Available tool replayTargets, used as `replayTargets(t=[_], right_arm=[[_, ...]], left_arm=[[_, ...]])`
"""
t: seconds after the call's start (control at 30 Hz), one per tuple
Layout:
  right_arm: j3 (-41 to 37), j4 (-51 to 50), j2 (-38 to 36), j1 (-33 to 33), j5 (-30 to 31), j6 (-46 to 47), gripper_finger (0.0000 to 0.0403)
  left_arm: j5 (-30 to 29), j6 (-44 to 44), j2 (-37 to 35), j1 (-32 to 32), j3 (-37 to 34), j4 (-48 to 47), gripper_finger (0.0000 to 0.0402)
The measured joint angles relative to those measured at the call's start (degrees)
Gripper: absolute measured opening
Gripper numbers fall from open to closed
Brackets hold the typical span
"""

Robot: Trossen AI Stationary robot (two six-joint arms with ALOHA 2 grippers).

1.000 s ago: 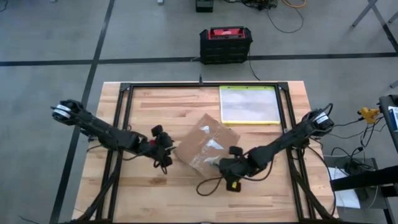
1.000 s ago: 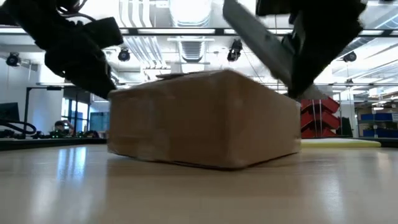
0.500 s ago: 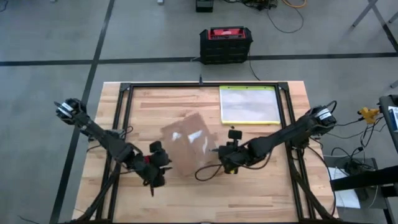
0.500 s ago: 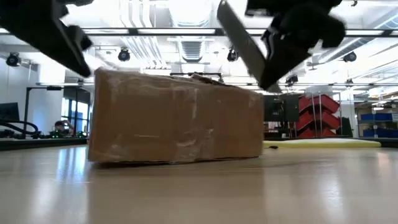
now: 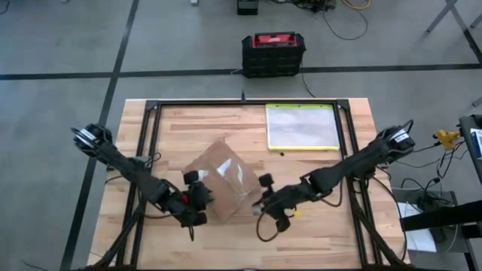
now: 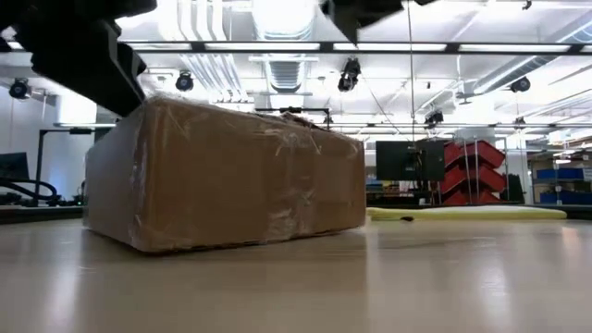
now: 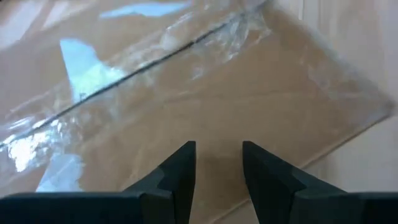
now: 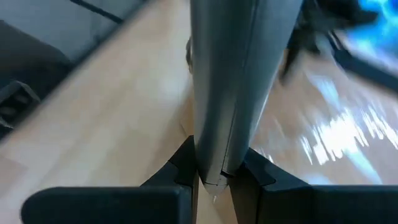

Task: Unpack boxes
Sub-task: Open the brown box using the gray cutter

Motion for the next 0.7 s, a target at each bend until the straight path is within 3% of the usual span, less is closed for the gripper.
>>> replayTargets(t=[0.17, 0.33, 0.53, 0.7], right_arm=[[0.0, 10.3, 4.0, -3.7, -11.7, -8.7, 0.004], [-0.1, 13.1, 8.3, -6.0, -16.4, -18.8, 0.004], [-0.2, 16.2, 10.4, -9.3, -21.5, -23.6, 0.004], [-0.2, 20.7, 12.1, -12.4, -33.7, -22.0, 0.004]], left_arm=[[-0.5, 0.0, 1.4, 0.0, 0.2, -0.2, 0.0116], [0.0, -1.0, 1.4, 0.0, 0.3, -0.6, 0.0116], [0.3, -1.2, 1.4, -0.1, 0.3, -0.6, 0.0116], [0.6, -2.8, 1.0, -0.1, 0.5, -1.2, 0.0116]])
